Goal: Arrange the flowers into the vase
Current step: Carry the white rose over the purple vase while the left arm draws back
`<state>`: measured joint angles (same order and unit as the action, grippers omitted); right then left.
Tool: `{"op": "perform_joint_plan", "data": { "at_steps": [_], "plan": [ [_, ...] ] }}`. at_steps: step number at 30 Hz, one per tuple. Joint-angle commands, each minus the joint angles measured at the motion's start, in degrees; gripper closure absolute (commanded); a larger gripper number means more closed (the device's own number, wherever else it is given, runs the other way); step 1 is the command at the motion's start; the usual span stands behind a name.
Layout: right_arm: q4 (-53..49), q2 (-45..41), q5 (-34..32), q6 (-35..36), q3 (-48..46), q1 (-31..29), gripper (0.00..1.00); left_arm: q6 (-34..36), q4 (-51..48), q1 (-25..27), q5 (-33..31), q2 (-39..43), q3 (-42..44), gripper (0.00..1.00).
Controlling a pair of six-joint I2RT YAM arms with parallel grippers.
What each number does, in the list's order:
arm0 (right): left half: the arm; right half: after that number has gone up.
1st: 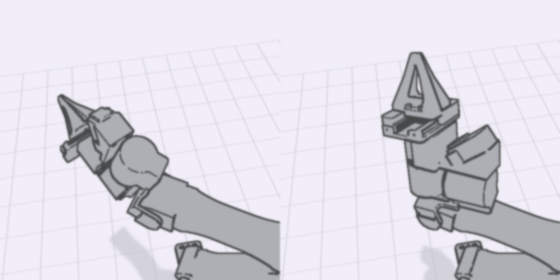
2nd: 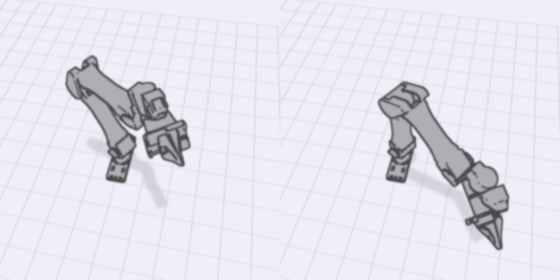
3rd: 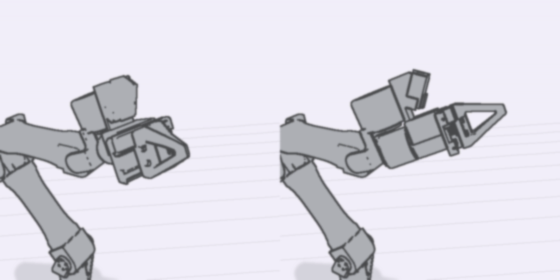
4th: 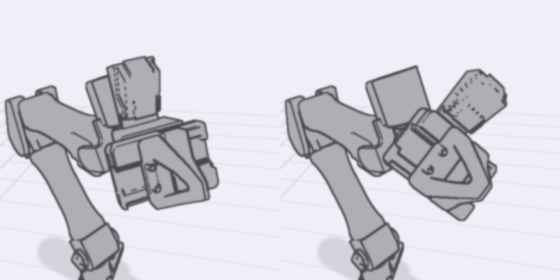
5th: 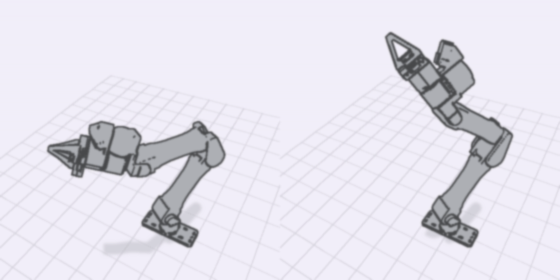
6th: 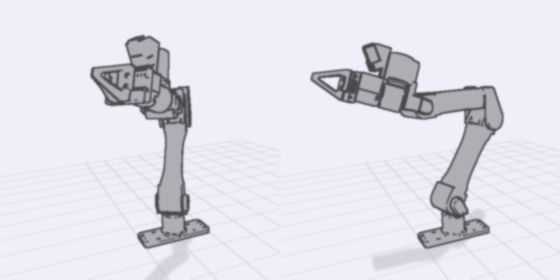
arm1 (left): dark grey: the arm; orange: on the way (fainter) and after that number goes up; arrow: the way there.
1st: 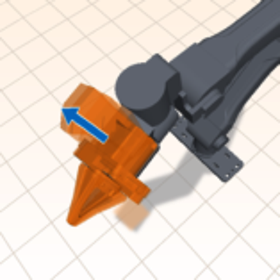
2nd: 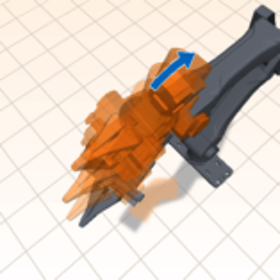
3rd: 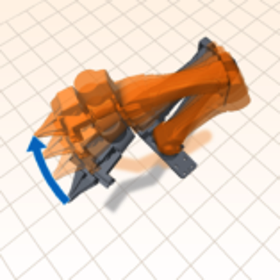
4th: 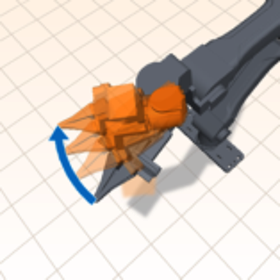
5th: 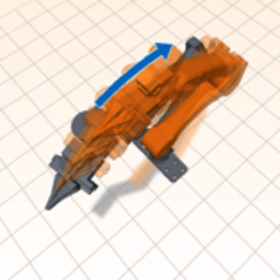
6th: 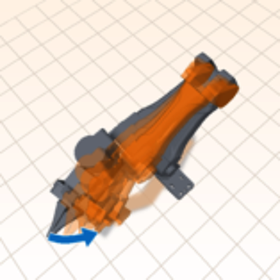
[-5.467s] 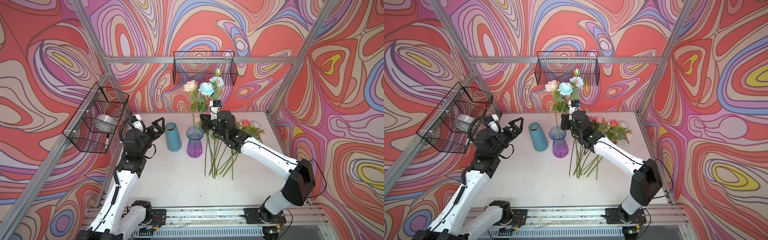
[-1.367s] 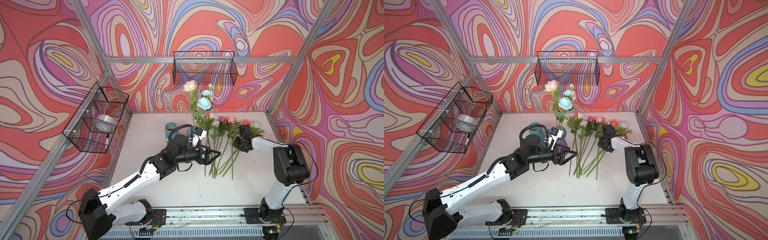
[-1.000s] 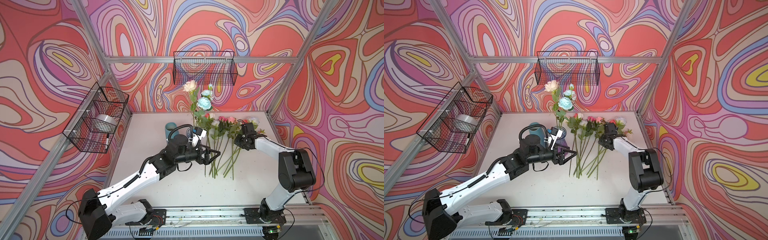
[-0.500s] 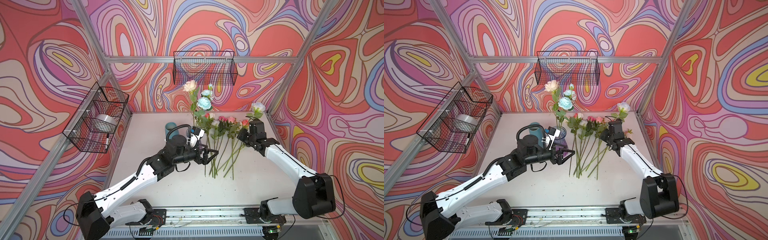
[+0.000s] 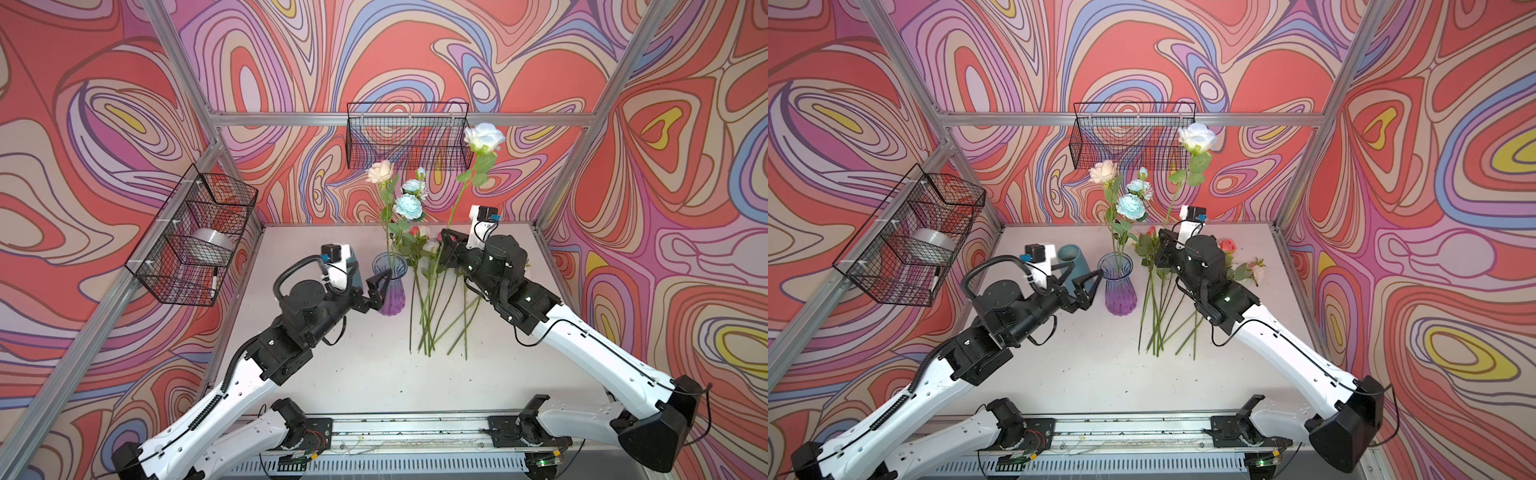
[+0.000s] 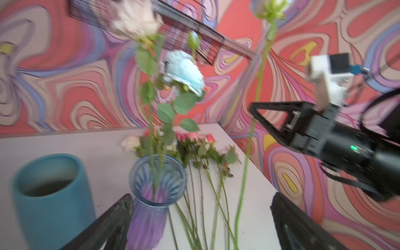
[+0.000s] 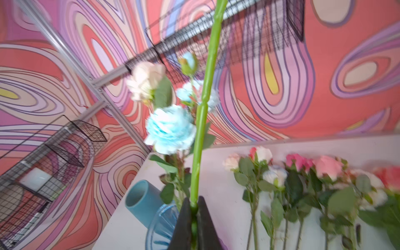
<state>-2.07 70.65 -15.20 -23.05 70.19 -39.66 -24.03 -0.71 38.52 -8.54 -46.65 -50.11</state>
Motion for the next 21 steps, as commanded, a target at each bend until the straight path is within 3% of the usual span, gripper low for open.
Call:
{"op": "perform_joint_plan", "data": {
  "at_steps": [1, 5, 13, 21],
  "plan": [
    [8.69, 2.64, -3.13, 9.46, 4.71, -4.34, 0.98, -3.32, 3.11, -4.41, -15.24, 3.13, 3.89, 0.00],
    [14.27, 7.94, -3.15, 17.17, 10.60, -8.37, 0.98, -5.23, 2.35, -7.50, -19.76, 4.16, 4.53, 0.00],
    [21.69, 20.03, -6.39, 25.75, 21.36, -8.77, 0.99, -6.01, 2.73, -8.33, -15.19, 2.69, 4.42, 0.00],
    [20.89, 29.32, -8.49, 29.42, 27.08, -8.75, 0.99, -6.46, 2.49, -8.88, -13.28, 2.14, 4.10, 0.01]
  ]
}}
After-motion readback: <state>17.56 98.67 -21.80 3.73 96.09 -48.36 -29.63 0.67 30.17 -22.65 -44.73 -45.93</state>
